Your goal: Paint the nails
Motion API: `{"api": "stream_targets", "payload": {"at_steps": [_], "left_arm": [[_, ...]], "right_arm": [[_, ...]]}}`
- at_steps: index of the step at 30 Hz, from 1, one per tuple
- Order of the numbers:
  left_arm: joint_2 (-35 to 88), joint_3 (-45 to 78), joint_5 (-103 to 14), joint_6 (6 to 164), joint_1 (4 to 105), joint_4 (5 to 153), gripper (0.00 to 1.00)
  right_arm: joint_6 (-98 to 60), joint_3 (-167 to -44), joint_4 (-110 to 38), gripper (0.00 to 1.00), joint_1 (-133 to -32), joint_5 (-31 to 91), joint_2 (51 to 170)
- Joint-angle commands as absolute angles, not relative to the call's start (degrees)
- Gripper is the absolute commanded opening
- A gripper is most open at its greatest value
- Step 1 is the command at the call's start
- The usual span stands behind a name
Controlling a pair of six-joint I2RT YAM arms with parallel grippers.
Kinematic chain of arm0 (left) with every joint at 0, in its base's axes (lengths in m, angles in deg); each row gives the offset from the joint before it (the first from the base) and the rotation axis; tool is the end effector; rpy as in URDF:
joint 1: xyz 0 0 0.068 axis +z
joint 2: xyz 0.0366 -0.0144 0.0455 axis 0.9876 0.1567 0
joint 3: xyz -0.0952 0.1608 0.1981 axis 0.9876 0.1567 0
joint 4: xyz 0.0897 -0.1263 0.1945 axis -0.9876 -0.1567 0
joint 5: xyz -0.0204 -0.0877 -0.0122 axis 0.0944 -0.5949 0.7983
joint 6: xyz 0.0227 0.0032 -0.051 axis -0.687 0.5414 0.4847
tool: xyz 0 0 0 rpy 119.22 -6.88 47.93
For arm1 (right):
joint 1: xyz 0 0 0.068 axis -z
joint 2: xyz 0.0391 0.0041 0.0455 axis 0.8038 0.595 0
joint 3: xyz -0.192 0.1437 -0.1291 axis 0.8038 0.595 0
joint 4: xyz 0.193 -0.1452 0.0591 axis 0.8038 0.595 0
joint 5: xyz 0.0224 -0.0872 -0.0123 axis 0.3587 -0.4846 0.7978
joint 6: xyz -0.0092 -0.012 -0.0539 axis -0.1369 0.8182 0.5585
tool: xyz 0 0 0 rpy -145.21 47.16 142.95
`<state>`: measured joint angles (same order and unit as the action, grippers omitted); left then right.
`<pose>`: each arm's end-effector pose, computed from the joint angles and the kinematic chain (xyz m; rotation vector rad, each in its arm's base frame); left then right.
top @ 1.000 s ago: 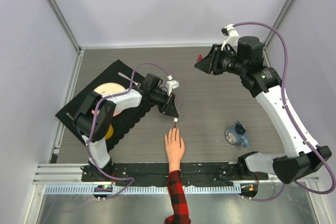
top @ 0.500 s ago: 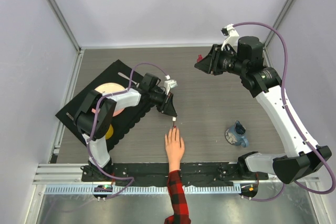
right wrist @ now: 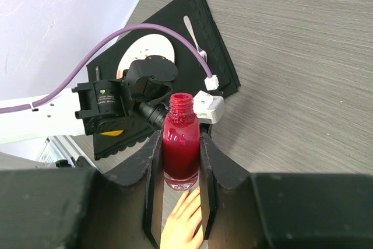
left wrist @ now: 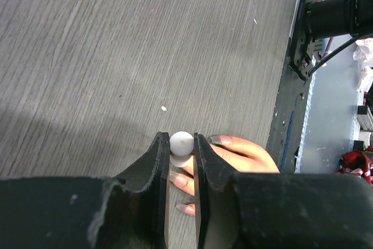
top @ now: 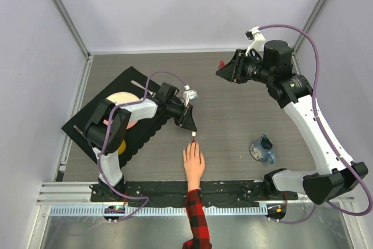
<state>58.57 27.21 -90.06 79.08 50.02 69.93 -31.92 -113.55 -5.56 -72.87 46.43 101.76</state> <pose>0.2936 -0.2124 0.1637 0.9484 2.2958 -1.4326 0.2379 0.1005 0.4330 -0.2871 1.9588 0.8601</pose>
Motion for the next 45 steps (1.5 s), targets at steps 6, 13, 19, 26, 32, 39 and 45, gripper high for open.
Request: {"api": "stream_targets", "payload": {"at_steps": [6,13,19,26,32,39,45], "left_arm": [[59.5,25.8,-91.6,78.1,50.2,72.1,0.0],[59.5,25.3,-91.5,78.1,50.2,72.1,0.0],[59.6,24.5,-91.3,78.0,50.2,71.8,0.0],[60.5,23.6,-91.6,78.1,50.1,71.4,0.0],[60.2,24.4,-91.7,78.0,50.2,71.1,0.0],[60.6,23.8,-91.0,77.3,50.2,70.2,0.0],[61.2,22.7,-90.8,77.3,50.2,70.2,0.0]], "right_arm": [[-32.6,-114.6,-8.6,0.01,-72.7,47.5,101.8],[-32.5,-114.7,-8.6,0.01,-72.7,47.6,102.0],[-32.4,-114.8,-8.6,0.01,-72.7,47.8,102.2],[-32.1,-115.0,-8.5,0.01,-72.6,47.9,102.2],[-32.4,-114.9,-8.5,0.01,-72.6,47.8,102.1],[-32.4,-114.7,-8.6,0.01,-72.7,47.8,102.1],[-32.5,-114.7,-8.6,0.01,-72.7,47.7,102.0]]}}
